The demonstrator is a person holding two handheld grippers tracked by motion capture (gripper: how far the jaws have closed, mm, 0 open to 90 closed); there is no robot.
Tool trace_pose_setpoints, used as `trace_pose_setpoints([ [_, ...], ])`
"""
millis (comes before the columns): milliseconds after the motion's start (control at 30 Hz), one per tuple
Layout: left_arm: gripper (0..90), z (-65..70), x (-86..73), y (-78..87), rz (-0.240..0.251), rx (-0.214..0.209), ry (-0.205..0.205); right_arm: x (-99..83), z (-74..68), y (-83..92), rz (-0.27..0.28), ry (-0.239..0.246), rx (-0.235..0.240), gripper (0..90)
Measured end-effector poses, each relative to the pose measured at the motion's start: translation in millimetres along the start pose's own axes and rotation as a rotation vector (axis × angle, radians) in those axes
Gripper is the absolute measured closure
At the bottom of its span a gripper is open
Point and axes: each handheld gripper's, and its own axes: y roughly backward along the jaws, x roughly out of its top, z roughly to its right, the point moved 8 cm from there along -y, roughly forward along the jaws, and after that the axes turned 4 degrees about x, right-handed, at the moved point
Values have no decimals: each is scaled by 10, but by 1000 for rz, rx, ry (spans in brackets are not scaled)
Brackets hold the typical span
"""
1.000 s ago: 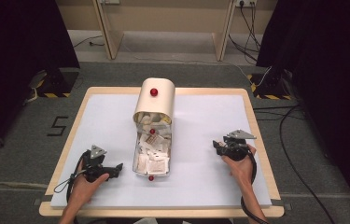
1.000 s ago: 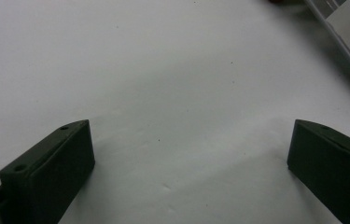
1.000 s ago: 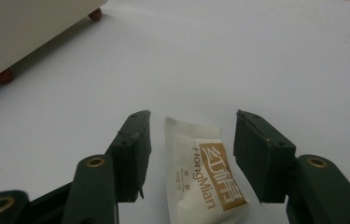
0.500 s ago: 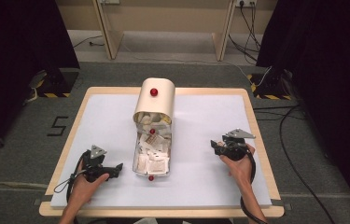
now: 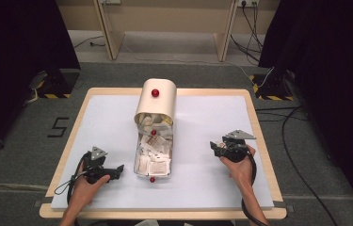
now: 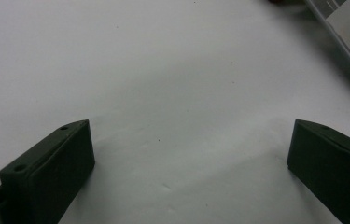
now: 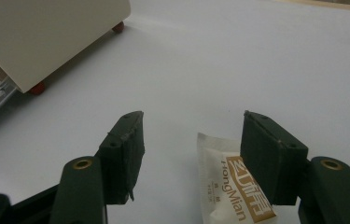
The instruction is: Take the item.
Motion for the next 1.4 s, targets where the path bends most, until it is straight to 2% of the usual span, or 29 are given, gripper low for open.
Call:
trace_pose_setpoints([
  [200,0,0,0,0,0,0,0,5,-23,6,0,-3,8,388],
  [800,0,-1,0,1,0,0,1,29,-218,87,5,5,41,352],
  [1200,0,-1,0,1,0,0,0,4,-386,172,13,32,72,351],
  [1400,0,-1,0,1,0,0,0,-19,-420,216,15,39,80,350],
])
